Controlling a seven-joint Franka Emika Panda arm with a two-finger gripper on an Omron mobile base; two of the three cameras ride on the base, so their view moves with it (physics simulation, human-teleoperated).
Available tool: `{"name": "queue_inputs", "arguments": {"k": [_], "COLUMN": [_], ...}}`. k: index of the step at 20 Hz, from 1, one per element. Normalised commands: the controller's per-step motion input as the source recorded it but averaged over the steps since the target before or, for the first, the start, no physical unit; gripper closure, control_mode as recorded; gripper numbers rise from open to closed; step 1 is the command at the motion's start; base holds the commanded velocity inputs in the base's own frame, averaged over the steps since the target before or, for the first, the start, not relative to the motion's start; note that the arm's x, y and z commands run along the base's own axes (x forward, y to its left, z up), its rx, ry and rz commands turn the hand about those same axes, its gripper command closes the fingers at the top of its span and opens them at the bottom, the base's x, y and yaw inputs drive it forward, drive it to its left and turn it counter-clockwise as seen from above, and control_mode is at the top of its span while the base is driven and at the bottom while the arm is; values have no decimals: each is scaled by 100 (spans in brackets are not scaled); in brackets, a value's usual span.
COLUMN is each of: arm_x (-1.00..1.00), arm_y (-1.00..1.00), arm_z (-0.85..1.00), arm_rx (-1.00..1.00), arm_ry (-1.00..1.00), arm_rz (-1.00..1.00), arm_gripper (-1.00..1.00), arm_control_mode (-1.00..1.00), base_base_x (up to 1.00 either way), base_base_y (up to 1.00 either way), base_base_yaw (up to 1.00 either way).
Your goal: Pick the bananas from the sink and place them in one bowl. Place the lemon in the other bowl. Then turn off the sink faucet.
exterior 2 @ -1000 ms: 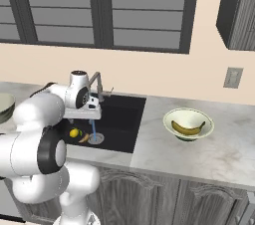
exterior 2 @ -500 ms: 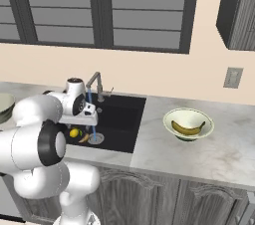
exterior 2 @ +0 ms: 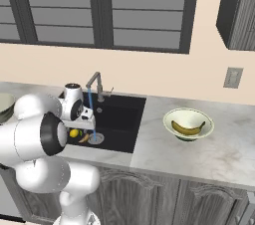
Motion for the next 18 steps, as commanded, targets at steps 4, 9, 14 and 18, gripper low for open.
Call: {"name": "queue_inputs", "arguments": {"k": [4,9,14,18], "arm_x": [19,4,0,0], "arm_y": [31,10,0,0], "arm_z": [-15,-15,-15,-15], "arm_rx": [0,0,0,0], "arm_ry": [0,0,0,0], "arm_rz": [-4,-7,-6,-6], "arm_gripper": [-100,-100,-100,-100], "arm_control_mode": [-100,-100,-100,-100], "base_base_x": [0,0,0,0], "base_base_y": [0,0,0,0], "base_base_yaw": [0,0,0,0]}}
